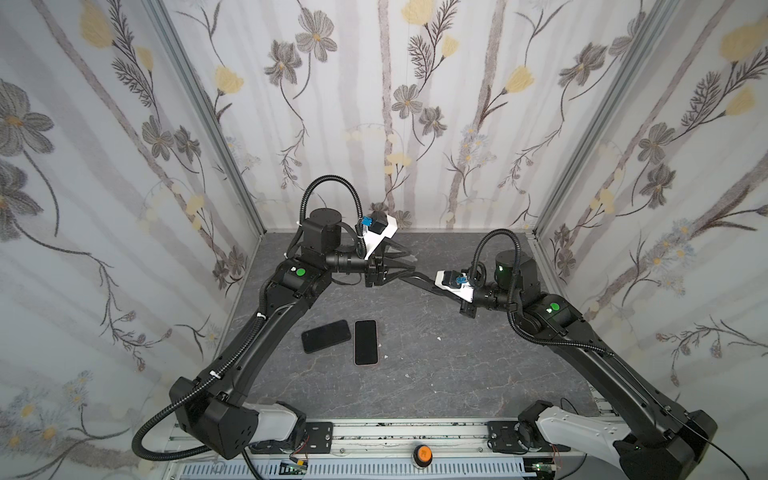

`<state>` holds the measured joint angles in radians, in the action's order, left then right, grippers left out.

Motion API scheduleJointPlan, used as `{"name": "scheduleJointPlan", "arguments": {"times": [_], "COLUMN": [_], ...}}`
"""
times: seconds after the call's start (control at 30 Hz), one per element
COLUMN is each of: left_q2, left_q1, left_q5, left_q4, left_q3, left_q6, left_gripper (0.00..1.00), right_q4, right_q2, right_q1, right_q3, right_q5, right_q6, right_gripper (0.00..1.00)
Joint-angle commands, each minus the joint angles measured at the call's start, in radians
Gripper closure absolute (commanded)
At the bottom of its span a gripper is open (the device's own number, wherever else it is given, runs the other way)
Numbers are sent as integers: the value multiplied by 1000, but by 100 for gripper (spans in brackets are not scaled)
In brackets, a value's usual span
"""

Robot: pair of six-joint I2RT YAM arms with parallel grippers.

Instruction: Take the phone out of the phone case

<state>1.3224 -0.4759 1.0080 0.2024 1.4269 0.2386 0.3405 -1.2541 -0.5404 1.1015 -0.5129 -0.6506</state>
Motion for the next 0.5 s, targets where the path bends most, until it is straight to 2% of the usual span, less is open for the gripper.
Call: {"name": "scheduleJointPlan", "arguments": {"times": [0.0,0.27,0.37,0.47], "left_q2": [-54,-199,-257,-292], "left_q1": [-2,-106,-142,-185], "left_q5": [-104,-305,-354,-435], "left_q4": [-89,-385,-578,-612], "left_q3": [-42,-284,-403,-444], "left_q6": [30,0,-51,-12], "left_gripper": [52,58,58,58], "right_q4": [-252,-665,-803,-875], "right_q2": [35,85,102,114], "right_q1": [24,60,72,74], "right_q3": [-54,-230,-289,-314], "right_q5": [-111,-230,-265,-292], "right_q6": [208,580,660,700], "right_gripper": [100,100,100,100]}}
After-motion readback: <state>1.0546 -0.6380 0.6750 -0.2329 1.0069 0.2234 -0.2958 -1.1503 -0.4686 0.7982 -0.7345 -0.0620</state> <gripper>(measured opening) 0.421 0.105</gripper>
